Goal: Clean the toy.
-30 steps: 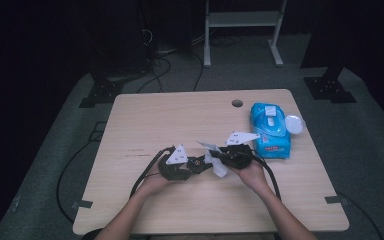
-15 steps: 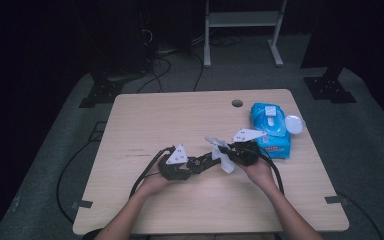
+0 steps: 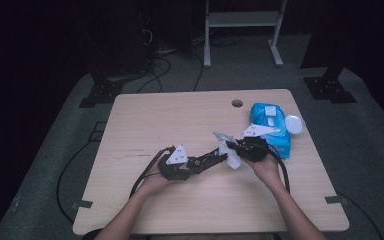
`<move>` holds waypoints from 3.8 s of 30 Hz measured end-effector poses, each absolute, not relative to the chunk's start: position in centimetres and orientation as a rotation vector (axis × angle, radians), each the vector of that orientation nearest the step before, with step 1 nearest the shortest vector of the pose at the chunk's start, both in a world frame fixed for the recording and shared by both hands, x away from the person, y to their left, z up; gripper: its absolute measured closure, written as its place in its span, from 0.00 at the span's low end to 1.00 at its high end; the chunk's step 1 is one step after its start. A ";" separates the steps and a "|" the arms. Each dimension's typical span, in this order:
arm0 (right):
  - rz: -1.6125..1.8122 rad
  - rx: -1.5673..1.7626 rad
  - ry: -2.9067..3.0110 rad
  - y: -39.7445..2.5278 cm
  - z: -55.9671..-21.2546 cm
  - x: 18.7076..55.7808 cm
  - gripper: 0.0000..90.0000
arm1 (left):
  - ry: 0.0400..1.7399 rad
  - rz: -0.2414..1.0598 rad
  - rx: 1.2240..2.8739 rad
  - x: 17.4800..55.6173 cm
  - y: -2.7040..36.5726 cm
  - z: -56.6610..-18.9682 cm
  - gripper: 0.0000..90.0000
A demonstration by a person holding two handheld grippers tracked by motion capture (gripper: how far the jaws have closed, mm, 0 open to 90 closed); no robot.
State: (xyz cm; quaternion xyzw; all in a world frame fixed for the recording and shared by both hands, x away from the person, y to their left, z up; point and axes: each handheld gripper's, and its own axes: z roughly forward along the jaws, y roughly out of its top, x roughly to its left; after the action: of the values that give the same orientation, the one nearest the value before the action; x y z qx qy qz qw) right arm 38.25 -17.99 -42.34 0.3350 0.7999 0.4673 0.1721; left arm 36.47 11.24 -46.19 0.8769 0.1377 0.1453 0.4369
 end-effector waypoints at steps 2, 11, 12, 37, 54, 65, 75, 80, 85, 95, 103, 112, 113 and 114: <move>1.300 0.953 2.284 -18.0 -42.9 38.4 0.91 | 0.341 0.363 2.182 36.5 11.3 -46.2 0.64; 1.396 0.977 2.259 -18.4 -42.5 38.2 0.91 | 0.344 0.361 2.181 36.6 11.4 -46.2 0.64; 1.406 0.953 2.267 -17.9 -42.3 38.0 0.91 | 0.342 0.362 2.182 36.6 11.4 -46.2 0.64; 1.381 0.760 2.420 -11.4 -43.2 36.5 0.91 | 0.352 0.348 2.179 36.7 12.1 -46.0 0.64; 1.371 0.787 2.412 -11.8 -43.3 36.3 0.91 | 0.332 0.367 2.164 36.4 12.1 -45.5 0.52; 1.350 0.841 2.368 -13.2 -42.9 36.7 0.91 | 0.293 0.342 2.197 36.3 12.4 -45.6 0.66; 1.422 0.830 2.351 -13.7 -42.5 36.3 0.91 | 0.305 0.313 2.197 36.5 12.5 -45.5 0.66; 1.408 0.890 2.306 -15.2 -42.9 36.7 0.91 | 0.302 0.317 2.204 36.4 12.5 -45.5 0.65; 1.448 0.920 2.270 -16.6 -42.7 36.3 0.91 | 0.301 0.282 2.253 36.6 12.0 -44.8 0.49; 1.479 0.954 2.309 -17.1 -44.3 37.1 0.91 | 0.370 0.255 2.317 37.5 10.2 -44.4 0.45; 1.527 1.009 2.310 -17.8 -44.6 37.3 0.91 | 0.356 0.245 2.359 37.7 10.0 -44.1 0.64; 1.509 0.857 2.367 -14.8 -43.7 36.5 0.91 | 0.339 0.241 2.351 37.5 11.6 -43.7 0.66; 1.507 0.864 2.371 -14.9 -44.0 36.6 0.91 | 0.345 0.234 2.345 37.5 11.9 -43.7 0.66; 1.516 0.880 2.364 -15.1 -44.0 36.7 0.91 | 0.345 0.237 2.343 37.4 12.1 -43.8 0.66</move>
State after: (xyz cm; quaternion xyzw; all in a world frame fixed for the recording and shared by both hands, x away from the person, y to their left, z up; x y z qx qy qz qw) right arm 36.68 -15.14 -44.03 0.2974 0.7993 0.5127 0.0993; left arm 37.42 12.14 -43.76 0.9139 0.1347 0.0924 0.3717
